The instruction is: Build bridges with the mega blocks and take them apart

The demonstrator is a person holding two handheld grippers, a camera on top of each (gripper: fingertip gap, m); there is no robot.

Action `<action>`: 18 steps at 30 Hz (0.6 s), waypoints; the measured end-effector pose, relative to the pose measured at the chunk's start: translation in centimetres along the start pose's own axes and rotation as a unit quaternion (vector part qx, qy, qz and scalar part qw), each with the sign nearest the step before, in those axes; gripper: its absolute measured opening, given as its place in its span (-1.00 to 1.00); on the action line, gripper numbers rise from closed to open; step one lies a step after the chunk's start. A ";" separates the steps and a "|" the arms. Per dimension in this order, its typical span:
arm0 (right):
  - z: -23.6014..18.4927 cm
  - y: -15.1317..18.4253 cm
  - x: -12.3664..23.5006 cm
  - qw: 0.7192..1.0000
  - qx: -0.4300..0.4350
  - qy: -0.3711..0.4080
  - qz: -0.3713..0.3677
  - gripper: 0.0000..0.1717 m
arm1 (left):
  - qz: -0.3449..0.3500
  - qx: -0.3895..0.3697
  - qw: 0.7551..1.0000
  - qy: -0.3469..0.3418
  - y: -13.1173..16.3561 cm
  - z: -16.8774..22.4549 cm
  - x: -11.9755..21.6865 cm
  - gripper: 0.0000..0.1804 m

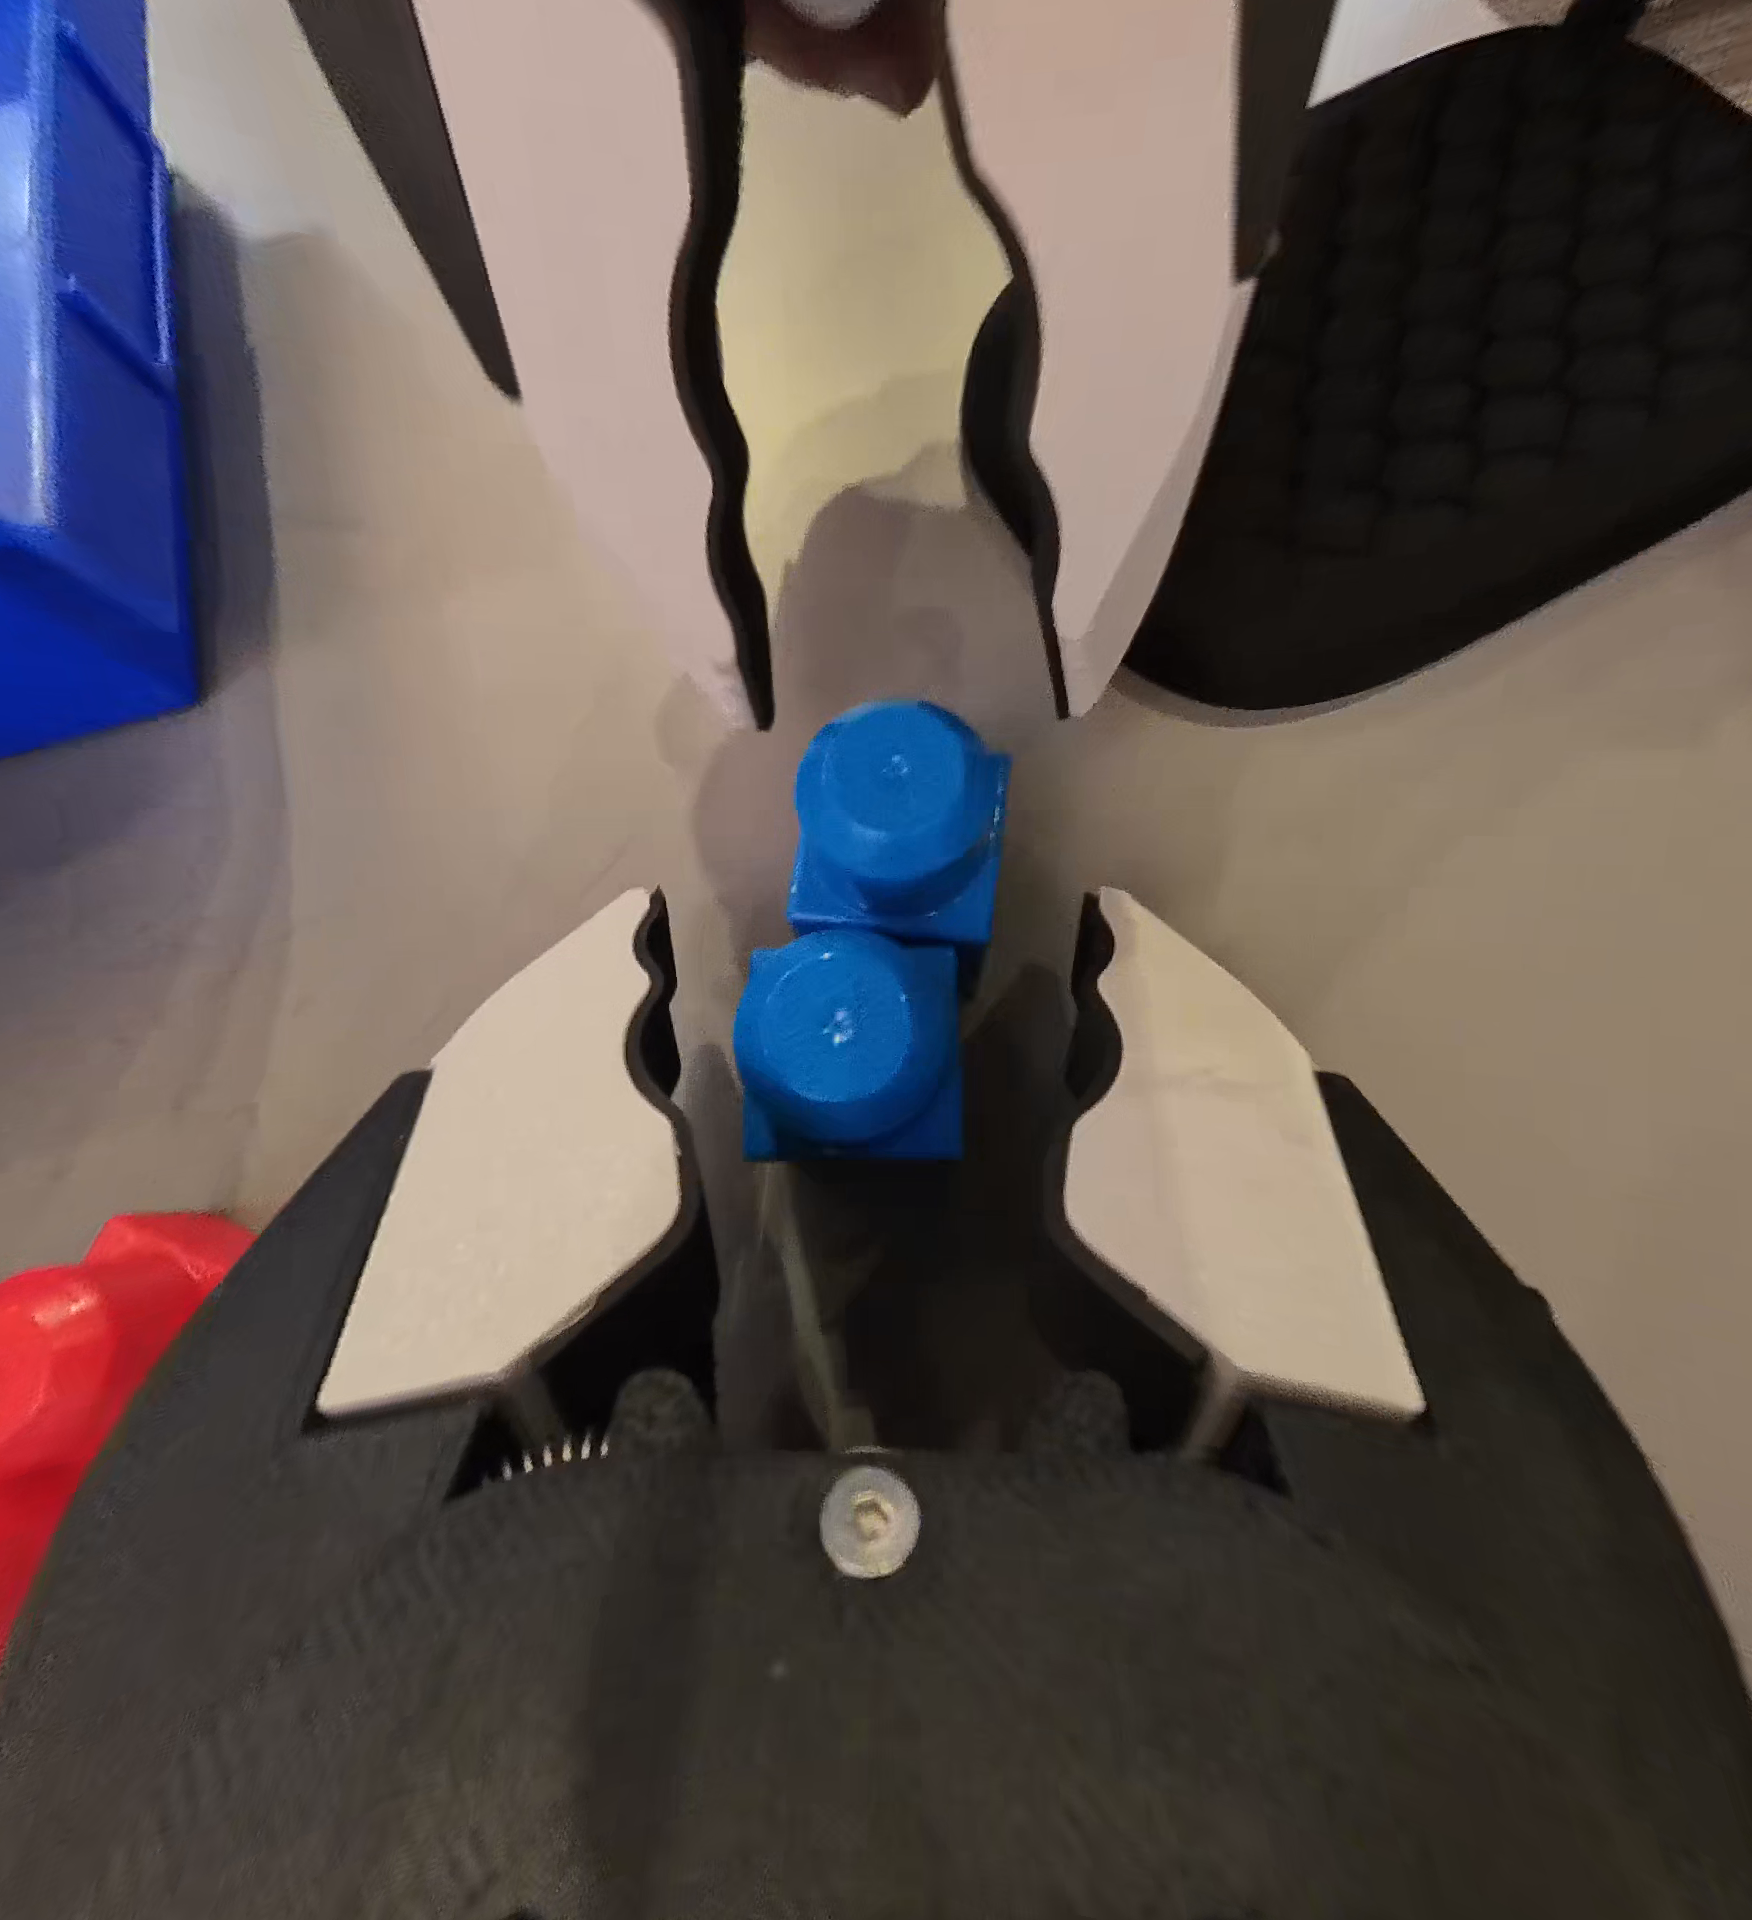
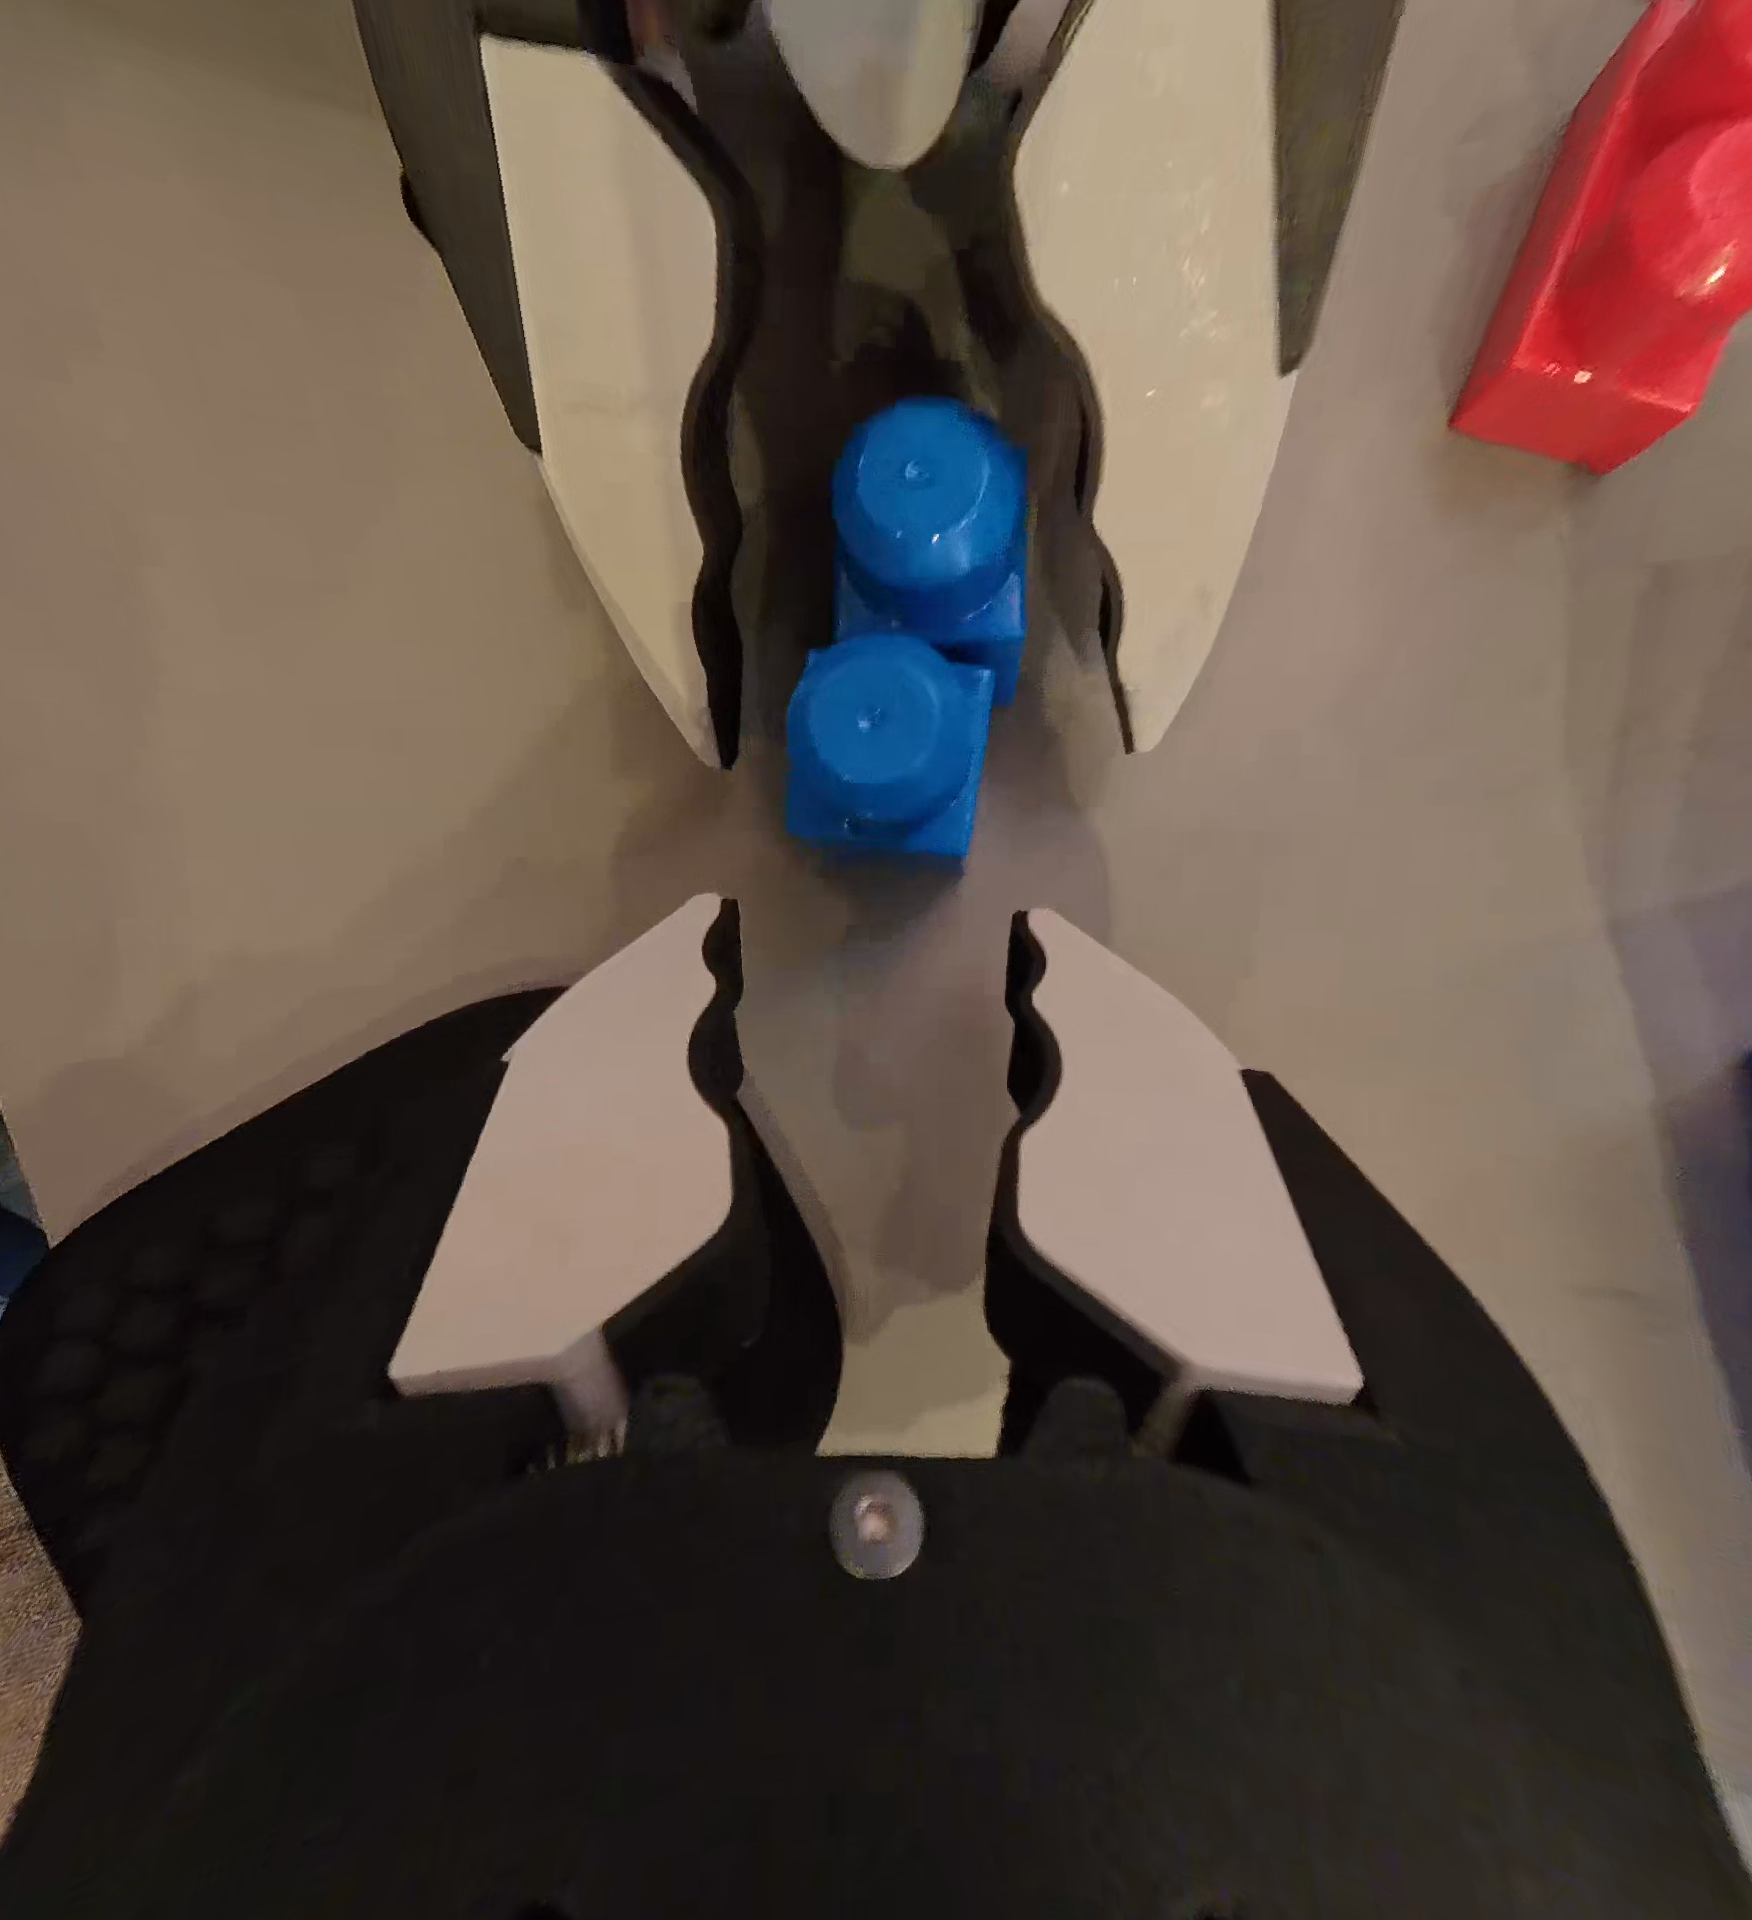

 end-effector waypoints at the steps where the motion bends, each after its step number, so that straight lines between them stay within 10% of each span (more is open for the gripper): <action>1: -0.2 0.2 -0.2 1.000 0.000 0.000 -0.001 -0.43 | 0.009 -0.003 1.000 0.003 -0.1 0.0 -0.1 -0.19; 18: -0.6 -0.9 -2.2 0.997 -0.025 0.019 0.067 -0.75 | -0.042 -0.007 0.999 0.034 0.4 0.2 -1.2 -0.40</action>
Point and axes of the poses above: each gripper's, where its closed fingertips meet, x back along the fingers, y out of its underside, z = x × y across the jaws, the point moved 6 cm from there along x, back along the fingers, and after that the axes turned 1 degree about z, right-handed, at the moved point
